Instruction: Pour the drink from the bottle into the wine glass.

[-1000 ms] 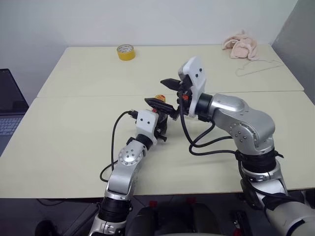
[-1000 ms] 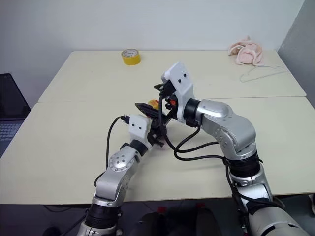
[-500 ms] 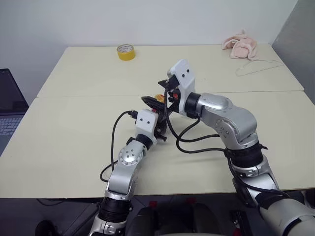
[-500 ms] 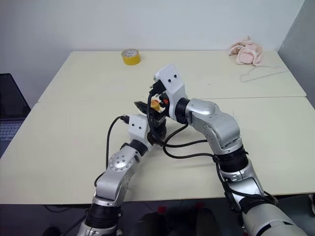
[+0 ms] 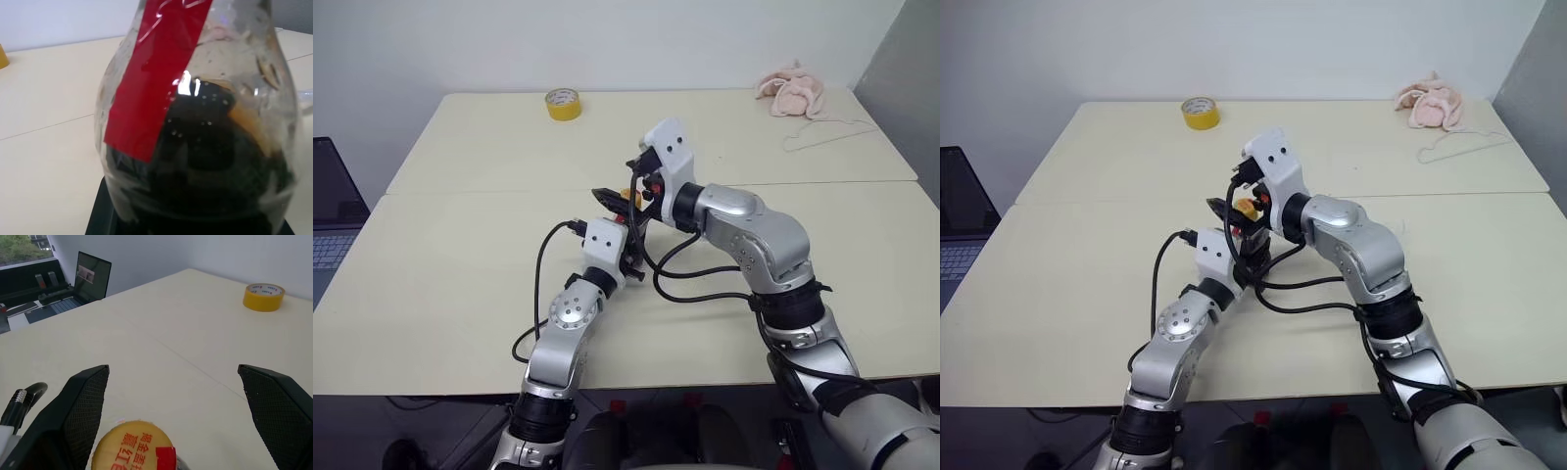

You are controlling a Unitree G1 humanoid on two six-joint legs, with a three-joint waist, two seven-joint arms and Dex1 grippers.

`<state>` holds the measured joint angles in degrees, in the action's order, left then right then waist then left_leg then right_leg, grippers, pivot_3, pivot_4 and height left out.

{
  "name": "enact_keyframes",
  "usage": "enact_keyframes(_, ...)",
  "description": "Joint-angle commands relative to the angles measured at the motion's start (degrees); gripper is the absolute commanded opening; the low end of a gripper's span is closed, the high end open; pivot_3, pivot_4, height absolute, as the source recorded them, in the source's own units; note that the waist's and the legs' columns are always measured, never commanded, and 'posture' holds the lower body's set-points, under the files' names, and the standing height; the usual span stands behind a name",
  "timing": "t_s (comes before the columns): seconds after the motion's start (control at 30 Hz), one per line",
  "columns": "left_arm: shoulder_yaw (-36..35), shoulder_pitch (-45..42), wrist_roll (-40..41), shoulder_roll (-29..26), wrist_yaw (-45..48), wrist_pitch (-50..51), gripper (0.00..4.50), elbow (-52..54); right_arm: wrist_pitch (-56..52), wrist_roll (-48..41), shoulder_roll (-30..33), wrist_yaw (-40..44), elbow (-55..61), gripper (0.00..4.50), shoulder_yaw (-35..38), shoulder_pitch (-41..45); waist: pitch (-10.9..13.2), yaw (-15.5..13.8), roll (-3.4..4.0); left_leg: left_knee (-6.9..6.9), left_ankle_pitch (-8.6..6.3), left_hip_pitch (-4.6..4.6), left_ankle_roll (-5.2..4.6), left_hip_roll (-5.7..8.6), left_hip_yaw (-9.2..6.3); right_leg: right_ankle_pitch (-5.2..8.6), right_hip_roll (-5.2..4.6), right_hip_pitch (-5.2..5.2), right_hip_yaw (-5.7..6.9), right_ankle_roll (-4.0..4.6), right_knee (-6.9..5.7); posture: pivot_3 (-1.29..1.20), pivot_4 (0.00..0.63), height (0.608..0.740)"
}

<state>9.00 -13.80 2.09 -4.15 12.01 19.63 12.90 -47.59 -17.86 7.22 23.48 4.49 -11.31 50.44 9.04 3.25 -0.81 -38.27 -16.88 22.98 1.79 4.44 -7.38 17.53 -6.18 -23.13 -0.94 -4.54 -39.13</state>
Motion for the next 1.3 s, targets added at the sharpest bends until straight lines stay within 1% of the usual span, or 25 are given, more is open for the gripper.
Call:
enact_keyframes(0.03, 0.4, -0.3, -0.2, 0.2, -0.1, -1.7, 1.14, 3.0, 2.4, 1.0, -0.1, -0.1, -0.3, 4.5, 0.9, 1.2, 0.0, 0.0, 0.0, 0.0, 0.0, 0.0, 0.0, 0.0, 0.0, 0.0, 0.0, 0.0, 0.0, 0.0, 0.0, 0.0, 0.15, 0.74)
enact_keyframes(0.4, 0.4, -0.5, -0.1, 0.0, 0.0, -1.6, 1.14, 2.9, 4.2, 0.7, 2.0, 1.0, -1.6, 4.5, 3.5, -0.1, 0.0, 0.0, 0.0, 0.0, 0.0, 0.0, 0.0, -0.01, 0.0, 0.0, 0.0, -0.01, 0.0, 0.0, 0.0, 0.0, 0.15, 0.74)
enact_keyframes(1.03, 0.5, -0.2, 0.0, -0.3, 0.2, -1.6, 1.09, 3.2, 0.9, -1.5, 6.5, 1.9, 6.6, 4.5, 4.0, -5.0, 0.0, 0.0, 0.0, 0.01, 0.0, 0.0, 0.0, -0.01, 0.01, 0.0, 0.0, -0.01, -0.01, 0.0, 0.0, 0.0, 0.15, 0.74)
enact_keyframes(1.3, 0.5, -0.4, 0.0, -0.2, 0.1, -1.8, 1.08, 2.8, -0.1, -1.6, 7.8, 1.9, 7.9, 4.5, 4.2, -6.0, 0.0, 0.0, 0.0, 0.01, 0.0, 0.0, 0.0, 0.0, 0.01, 0.0, 0.0, 0.0, -0.01, 0.0, 0.0, 0.0, 0.15, 0.74)
